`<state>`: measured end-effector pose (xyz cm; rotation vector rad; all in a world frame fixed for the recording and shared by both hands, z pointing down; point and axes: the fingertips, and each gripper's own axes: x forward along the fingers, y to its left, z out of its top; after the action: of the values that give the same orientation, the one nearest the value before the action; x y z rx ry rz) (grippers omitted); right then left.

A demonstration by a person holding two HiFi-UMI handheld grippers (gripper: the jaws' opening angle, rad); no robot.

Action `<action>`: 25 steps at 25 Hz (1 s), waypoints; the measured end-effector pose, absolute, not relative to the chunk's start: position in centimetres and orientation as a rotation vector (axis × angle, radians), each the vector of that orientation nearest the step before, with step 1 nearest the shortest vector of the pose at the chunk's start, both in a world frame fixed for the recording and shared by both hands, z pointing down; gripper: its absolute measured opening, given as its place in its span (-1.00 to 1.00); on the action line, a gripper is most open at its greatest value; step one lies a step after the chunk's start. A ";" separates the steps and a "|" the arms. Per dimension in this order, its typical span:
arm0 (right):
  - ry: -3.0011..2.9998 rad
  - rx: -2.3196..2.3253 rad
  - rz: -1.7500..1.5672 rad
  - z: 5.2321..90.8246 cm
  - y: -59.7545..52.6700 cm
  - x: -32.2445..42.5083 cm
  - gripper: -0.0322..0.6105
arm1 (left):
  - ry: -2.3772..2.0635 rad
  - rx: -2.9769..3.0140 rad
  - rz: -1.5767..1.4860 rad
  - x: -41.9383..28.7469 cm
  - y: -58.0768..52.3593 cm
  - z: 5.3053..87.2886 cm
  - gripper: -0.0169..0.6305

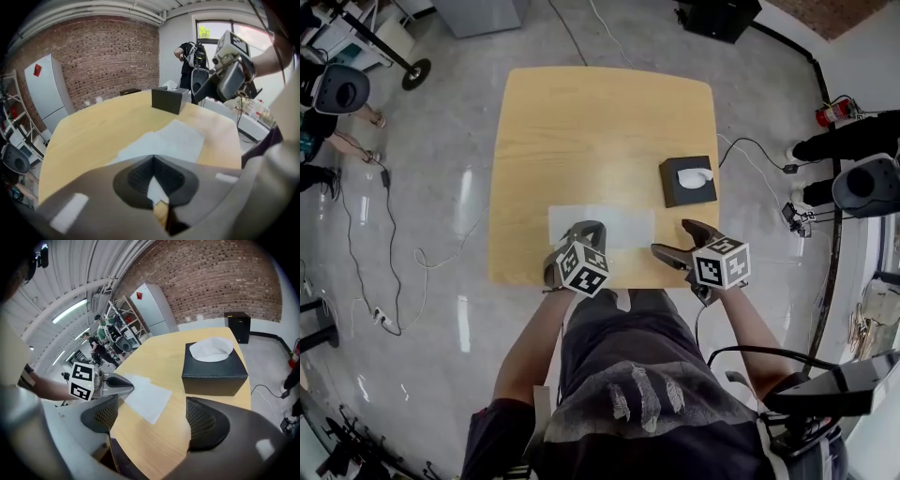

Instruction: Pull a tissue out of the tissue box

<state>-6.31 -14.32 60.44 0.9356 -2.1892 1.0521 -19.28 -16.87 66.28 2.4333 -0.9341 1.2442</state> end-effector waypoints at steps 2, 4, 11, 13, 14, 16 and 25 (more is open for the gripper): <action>-2.190 0.900 1.012 60.4 -14.1 -6.5 0.48 | -0.969 2.436 1.232 -19.3 -17.1 66.3 -0.94; -2.209 0.918 0.989 59.7 -14.4 -6.8 0.47 | -1.016 2.439 1.168 -19.5 -17.5 65.5 -0.94; -2.456 0.893 0.963 54.0 -17.1 -11.6 -0.32 | -1.138 2.406 0.813 -22.8 -18.1 60.0 -0.74; -2.513 0.878 0.964 52.2 -17.6 -12.1 -0.90 | -1.178 2.424 0.727 -22.8 -18.4 57.8 -0.82; -2.537 0.848 0.963 51.5 -17.4 -12.4 -0.90 | -1.202 2.428 0.683 -22.7 -18.2 56.6 -0.86; -2.573 0.754 0.945 50.3 -16.5 -12.9 -0.90 | -1.243 2.434 0.591 -22.2 -17.4 54.3 -0.93; -2.762 0.303 0.818 46.7 -13.8 -13.3 -0.90 | -1.543 2.372 0.395 -20.6 -15.4 46.7 -0.94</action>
<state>-13.26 -13.79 46.73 0.3032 -2.7617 0.8183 -20.63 -15.38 46.69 2.3725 -1.5435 0.3952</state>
